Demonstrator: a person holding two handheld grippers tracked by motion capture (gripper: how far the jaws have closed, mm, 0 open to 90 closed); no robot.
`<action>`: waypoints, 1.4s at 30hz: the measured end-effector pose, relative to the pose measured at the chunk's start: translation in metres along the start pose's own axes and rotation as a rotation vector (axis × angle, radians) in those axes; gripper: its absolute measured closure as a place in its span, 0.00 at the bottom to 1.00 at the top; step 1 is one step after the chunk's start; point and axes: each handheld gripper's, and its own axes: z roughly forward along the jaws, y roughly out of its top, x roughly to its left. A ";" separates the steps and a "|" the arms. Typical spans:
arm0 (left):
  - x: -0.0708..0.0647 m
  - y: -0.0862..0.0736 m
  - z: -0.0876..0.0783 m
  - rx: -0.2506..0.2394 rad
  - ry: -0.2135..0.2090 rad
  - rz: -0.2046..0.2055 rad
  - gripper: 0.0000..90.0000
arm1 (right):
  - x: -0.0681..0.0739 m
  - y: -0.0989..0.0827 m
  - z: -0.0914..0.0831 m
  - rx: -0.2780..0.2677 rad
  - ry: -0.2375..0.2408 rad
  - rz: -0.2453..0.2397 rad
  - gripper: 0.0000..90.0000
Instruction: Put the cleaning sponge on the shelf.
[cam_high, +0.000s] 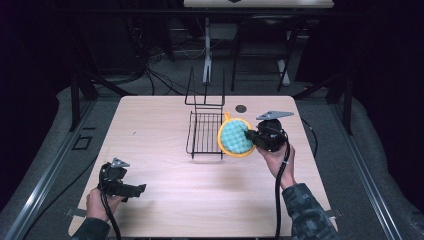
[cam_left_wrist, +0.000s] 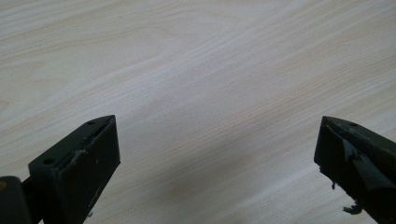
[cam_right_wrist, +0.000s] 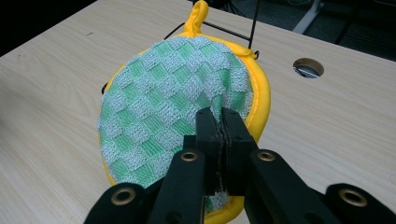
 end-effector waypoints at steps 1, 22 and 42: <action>0.000 0.000 0.000 0.000 -0.001 0.000 0.00 | 0.000 0.000 0.000 0.000 0.000 0.000 0.98; 0.000 0.001 -0.001 -0.015 -0.003 0.000 0.00 | 0.016 0.009 0.030 0.012 -0.022 -0.037 0.98; 0.000 0.002 -0.002 -0.019 0.000 0.011 0.00 | 0.033 0.011 0.062 -0.011 -0.029 -0.028 0.97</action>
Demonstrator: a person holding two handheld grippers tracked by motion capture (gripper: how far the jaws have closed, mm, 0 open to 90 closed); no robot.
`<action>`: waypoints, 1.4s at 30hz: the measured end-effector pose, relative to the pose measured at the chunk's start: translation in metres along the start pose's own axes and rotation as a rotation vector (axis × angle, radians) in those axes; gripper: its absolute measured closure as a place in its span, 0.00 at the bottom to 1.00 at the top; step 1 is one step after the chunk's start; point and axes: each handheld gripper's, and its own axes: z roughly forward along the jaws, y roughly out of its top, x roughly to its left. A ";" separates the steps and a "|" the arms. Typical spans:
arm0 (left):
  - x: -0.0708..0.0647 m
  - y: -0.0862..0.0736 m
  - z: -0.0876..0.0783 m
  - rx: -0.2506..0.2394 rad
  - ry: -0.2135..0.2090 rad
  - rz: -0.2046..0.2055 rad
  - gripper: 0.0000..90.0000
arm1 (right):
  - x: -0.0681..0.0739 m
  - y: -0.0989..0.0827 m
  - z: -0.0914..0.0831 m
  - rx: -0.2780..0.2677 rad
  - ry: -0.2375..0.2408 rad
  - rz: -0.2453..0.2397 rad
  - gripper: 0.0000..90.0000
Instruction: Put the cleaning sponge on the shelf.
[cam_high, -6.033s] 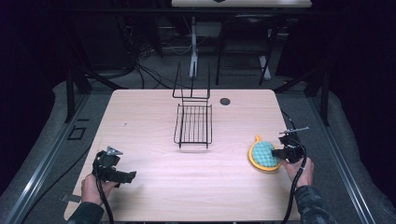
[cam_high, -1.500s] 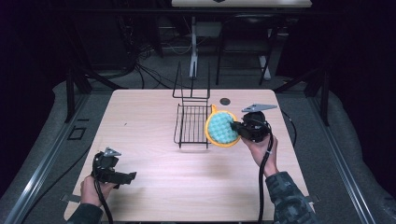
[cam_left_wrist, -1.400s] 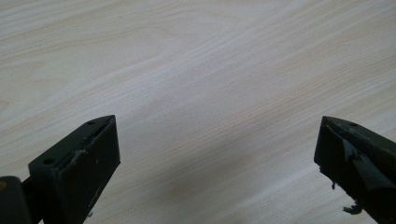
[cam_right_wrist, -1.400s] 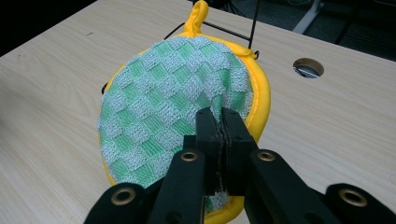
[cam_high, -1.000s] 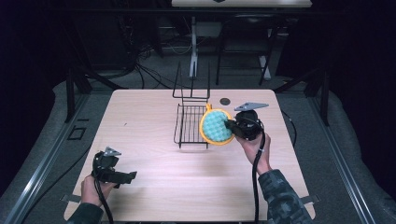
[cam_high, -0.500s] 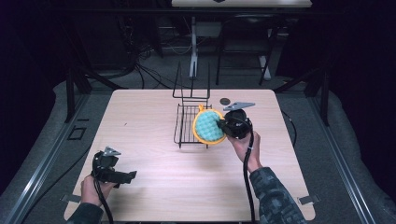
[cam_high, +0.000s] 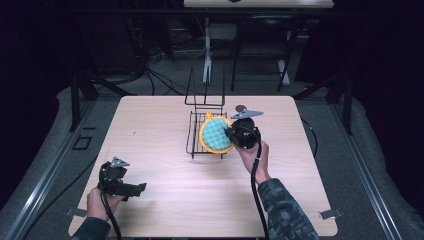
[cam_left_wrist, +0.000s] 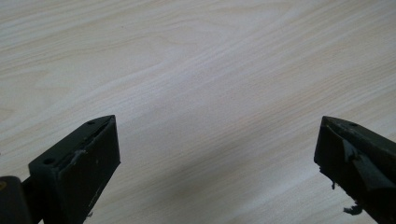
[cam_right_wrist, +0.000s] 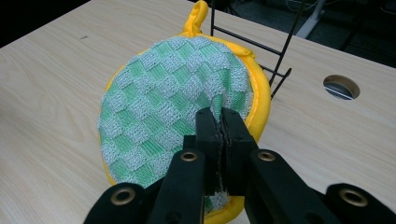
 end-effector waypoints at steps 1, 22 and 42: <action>0.000 0.000 0.000 -0.001 0.000 -0.001 0.00 | 0.000 0.000 0.001 -0.004 0.000 0.002 0.97; 0.000 0.000 0.000 0.000 -0.001 0.000 0.01 | 0.010 0.002 0.023 -0.025 -0.036 0.012 0.97; 0.000 0.000 0.000 -0.005 -0.009 -0.006 0.00 | 0.018 0.002 0.045 -0.008 -0.046 0.016 0.97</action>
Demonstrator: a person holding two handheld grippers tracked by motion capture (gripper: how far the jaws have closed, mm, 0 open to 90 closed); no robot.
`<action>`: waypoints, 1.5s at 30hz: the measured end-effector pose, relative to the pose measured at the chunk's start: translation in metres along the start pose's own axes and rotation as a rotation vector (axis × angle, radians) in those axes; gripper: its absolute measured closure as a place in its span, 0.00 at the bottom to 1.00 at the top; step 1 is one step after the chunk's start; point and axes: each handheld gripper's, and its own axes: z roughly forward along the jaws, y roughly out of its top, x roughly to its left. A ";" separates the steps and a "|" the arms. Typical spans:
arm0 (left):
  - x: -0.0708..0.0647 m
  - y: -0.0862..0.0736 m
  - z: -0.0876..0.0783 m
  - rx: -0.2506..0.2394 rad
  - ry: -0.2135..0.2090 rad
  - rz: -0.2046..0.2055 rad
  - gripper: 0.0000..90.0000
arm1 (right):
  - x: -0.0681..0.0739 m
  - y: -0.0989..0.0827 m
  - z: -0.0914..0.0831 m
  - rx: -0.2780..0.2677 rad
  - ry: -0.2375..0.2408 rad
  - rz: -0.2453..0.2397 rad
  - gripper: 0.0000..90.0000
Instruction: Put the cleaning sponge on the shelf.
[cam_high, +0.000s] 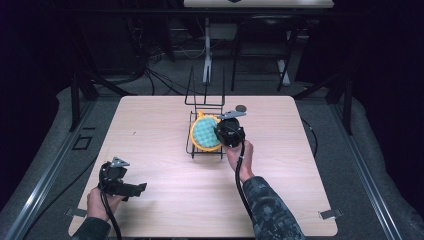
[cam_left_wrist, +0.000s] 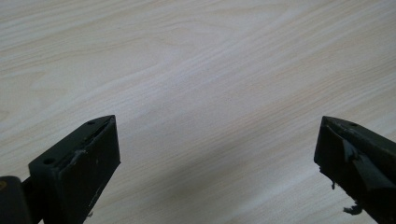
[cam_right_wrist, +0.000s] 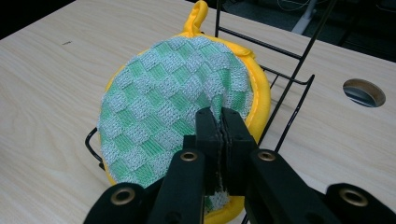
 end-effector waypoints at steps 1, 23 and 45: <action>0.000 0.000 0.000 0.000 0.000 0.000 0.01 | -0.001 0.000 0.001 0.004 -0.003 0.004 0.97; -0.001 0.000 0.001 0.006 -0.001 0.014 0.01 | -0.002 -0.005 0.018 0.039 -0.022 0.066 0.97; -0.002 0.000 0.001 0.013 -0.004 0.012 0.01 | -0.005 -0.008 0.031 0.075 -0.042 0.090 0.96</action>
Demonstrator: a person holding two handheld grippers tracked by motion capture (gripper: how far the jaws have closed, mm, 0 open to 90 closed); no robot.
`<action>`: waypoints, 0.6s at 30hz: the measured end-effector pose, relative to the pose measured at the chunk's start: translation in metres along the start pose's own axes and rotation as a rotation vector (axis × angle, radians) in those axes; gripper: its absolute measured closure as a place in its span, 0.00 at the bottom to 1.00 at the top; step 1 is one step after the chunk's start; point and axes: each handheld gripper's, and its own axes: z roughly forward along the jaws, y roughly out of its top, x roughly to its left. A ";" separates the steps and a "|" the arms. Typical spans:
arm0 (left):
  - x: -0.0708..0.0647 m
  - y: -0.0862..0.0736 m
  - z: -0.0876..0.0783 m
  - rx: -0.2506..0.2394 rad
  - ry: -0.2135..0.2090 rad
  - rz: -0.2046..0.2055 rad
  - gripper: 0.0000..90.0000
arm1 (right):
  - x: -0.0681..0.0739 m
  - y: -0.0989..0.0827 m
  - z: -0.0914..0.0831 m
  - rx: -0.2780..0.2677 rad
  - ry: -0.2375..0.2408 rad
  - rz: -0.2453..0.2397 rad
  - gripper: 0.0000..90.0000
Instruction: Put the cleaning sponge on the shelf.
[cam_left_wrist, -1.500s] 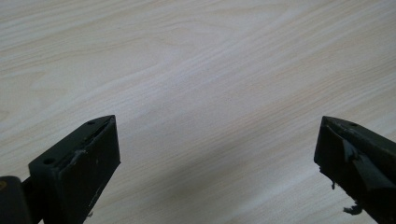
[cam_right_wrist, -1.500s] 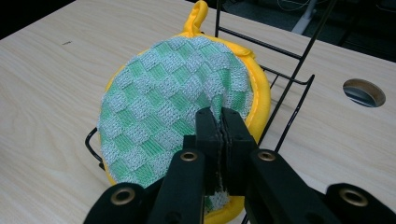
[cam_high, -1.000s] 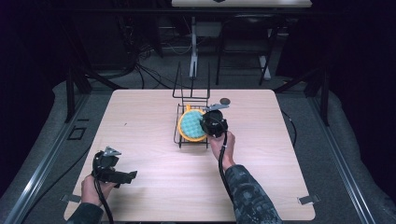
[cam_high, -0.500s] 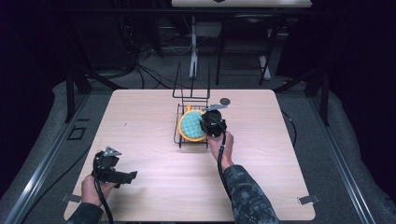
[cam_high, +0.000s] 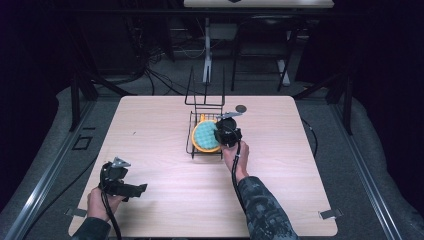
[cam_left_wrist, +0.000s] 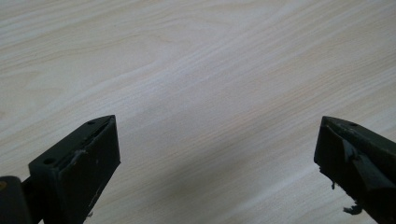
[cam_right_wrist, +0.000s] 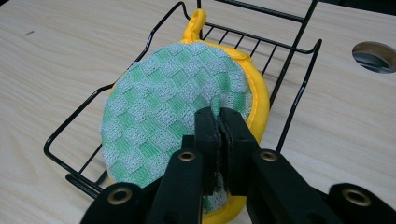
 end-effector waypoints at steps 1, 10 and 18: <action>0.000 0.000 0.000 0.001 -0.001 0.003 0.01 | 0.000 0.000 0.000 0.001 -0.003 0.003 0.96; -0.001 0.001 0.000 -0.001 -0.001 0.009 0.01 | -0.001 0.000 0.003 0.014 -0.004 0.018 0.95; 0.000 0.000 0.000 -0.001 -0.003 0.008 0.01 | -0.007 0.000 0.007 0.033 0.006 0.078 0.93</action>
